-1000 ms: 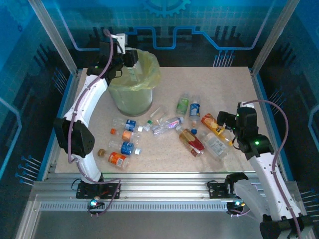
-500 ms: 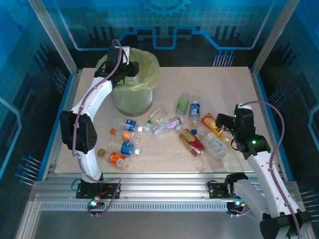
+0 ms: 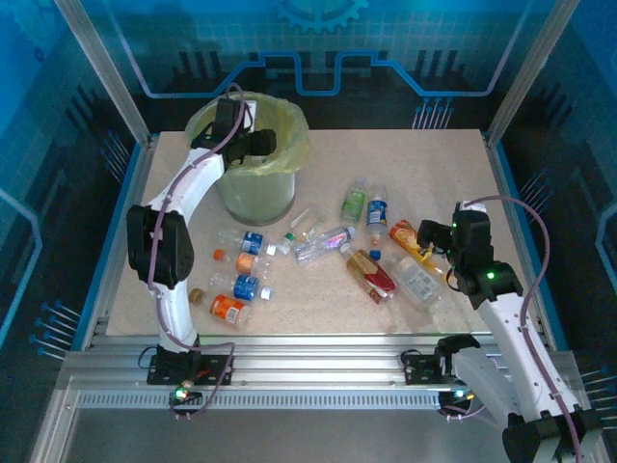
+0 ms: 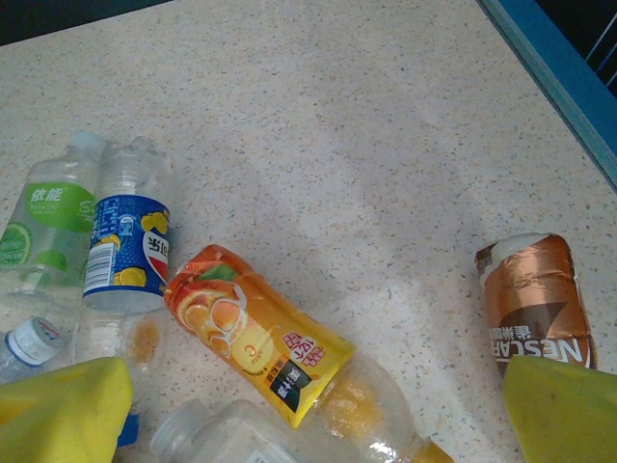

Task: Put the plastic bottles in the bin

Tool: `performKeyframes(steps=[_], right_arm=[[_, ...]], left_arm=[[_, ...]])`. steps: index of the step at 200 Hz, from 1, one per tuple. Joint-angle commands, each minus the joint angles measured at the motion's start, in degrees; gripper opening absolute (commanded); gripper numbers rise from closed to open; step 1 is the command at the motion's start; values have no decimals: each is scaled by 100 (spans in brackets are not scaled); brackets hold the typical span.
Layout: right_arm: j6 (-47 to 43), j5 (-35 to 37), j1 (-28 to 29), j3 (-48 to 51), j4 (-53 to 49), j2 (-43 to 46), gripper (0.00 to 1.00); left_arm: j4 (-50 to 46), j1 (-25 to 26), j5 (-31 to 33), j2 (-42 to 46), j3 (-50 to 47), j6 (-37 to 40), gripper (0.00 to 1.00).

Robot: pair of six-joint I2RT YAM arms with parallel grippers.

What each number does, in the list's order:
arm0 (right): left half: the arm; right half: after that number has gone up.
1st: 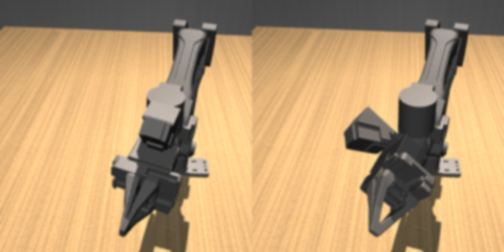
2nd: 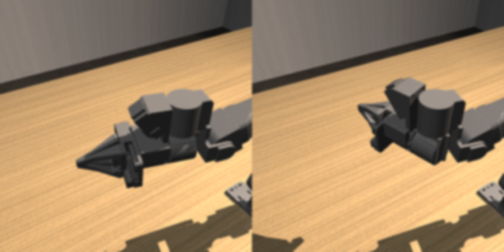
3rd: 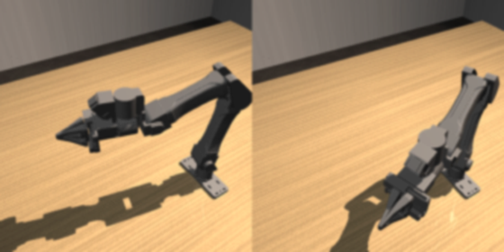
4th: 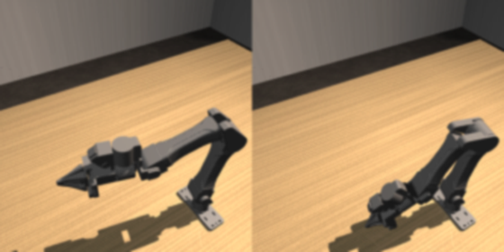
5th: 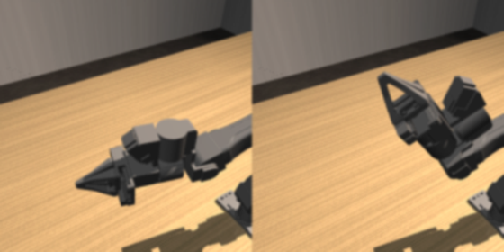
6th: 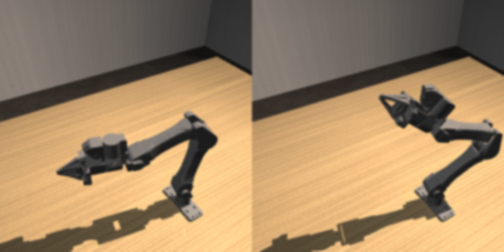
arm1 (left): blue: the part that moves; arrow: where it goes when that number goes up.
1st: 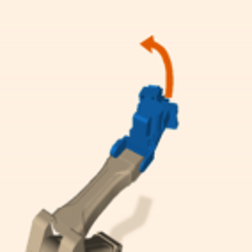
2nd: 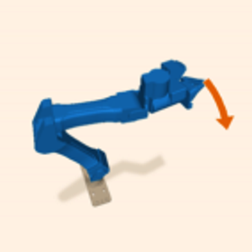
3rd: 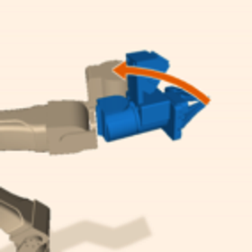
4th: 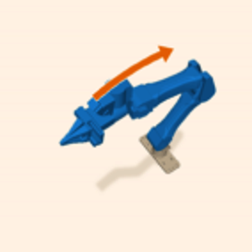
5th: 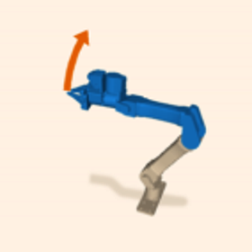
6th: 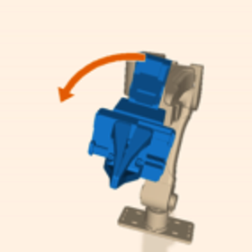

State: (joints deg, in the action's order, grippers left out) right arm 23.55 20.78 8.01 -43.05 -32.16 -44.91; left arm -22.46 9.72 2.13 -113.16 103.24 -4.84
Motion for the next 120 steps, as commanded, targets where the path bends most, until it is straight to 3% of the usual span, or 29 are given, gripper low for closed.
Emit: performKeyframes(steps=[1, 29, 52, 120], right_arm=[[-26, 94, 94, 68, 65, 17, 100], [-64, 101, 88, 21, 77, -17, 100], [-101, 111, 88, -68, 50, -75, 100], [-167, 163, 87, -173, 100, -154, 100]], left_arm=[[-159, 40, 92, 31, 488, 63, 78], [-406, 41, 159, 95, 916, 9, 83], [-642, 42, 261, 288, 1244, -130, 99], [-944, 39, 526, 2036, 790, -592, 99]])
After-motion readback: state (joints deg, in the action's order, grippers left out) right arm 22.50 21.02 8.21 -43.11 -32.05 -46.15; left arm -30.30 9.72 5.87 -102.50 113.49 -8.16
